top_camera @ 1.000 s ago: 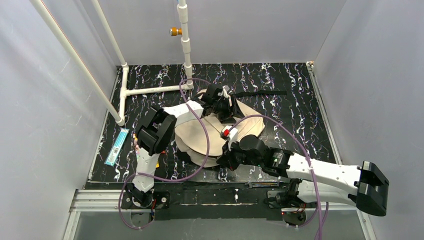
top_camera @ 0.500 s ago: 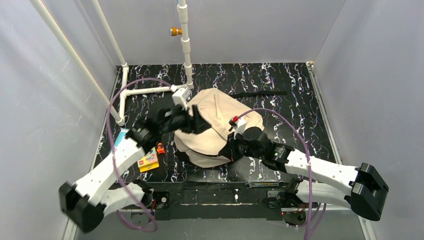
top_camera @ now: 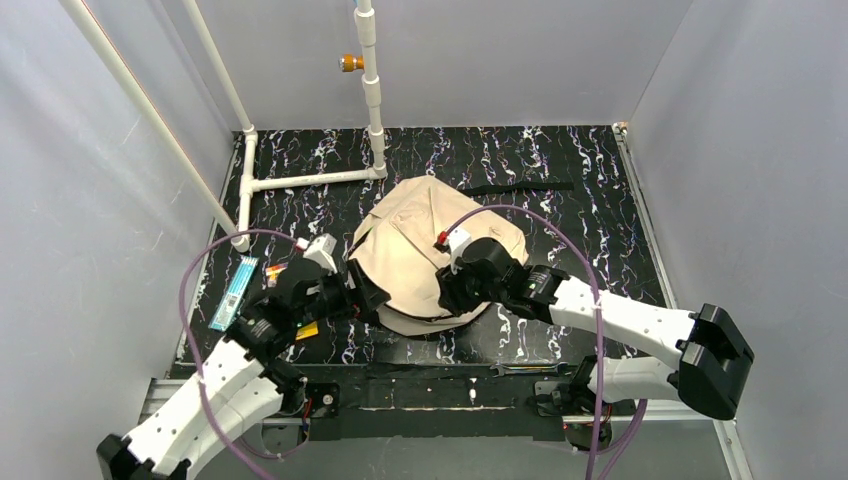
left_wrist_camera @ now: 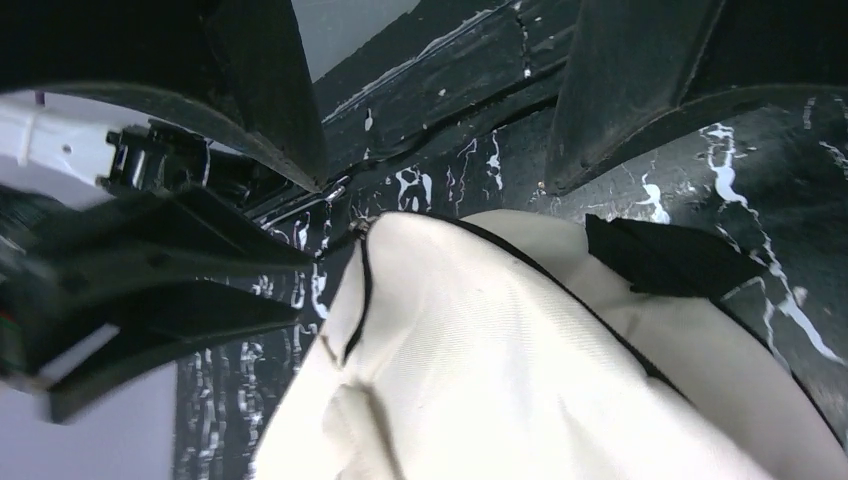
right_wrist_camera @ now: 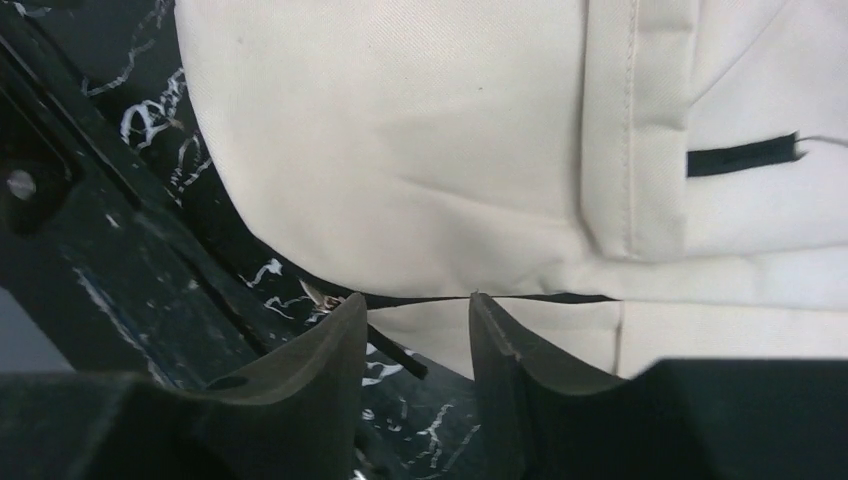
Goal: Pack the student bag
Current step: Zip the student bag at the center of the board.
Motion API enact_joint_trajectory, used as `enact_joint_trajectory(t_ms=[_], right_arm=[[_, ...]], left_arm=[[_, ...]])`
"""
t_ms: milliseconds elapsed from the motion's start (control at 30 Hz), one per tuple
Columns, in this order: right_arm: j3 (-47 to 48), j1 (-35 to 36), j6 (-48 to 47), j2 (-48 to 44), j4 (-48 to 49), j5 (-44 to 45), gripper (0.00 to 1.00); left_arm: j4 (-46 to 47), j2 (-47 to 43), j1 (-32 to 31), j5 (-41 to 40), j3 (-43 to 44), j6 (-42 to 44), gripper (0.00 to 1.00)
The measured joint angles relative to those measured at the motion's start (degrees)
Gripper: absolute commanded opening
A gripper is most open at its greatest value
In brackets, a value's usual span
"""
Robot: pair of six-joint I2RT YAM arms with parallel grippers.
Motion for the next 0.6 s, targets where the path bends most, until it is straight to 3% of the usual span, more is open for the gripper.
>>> enact_joint_trajectory(t_ms=[100, 200, 333, 533, 600], right_arm=[[0.9, 1.0, -3.3, -0.5, -1.4, 0.9, 0.64], [0.8, 4.5, -5.6, -1.2, -2.0, 1.9, 0.66], [0.8, 12.3, -7.9, -1.3, -1.9, 3.1, 0.65], [0.9, 22.3, -11.3, 0.2, 0.4, 6.7, 0.58], [1.1, 24.2, -12.4, 2.2, 1.6, 7.8, 0.52]], left_arm=[[3.5, 6.6, 0.0, 0.2, -2.2, -4.4, 0.76], [5.9, 15.9, 0.0, 0.0, -2.1, -7.0, 0.58], [3.9, 22.4, 0.0, -2.2, 1.4, -7.5, 0.4], [5.3, 22.5, 0.0, -5.6, 6.8, -4.6, 0.07], [5.6, 23.6, 0.0, -5.8, 8.8, -3.1, 0.04]])
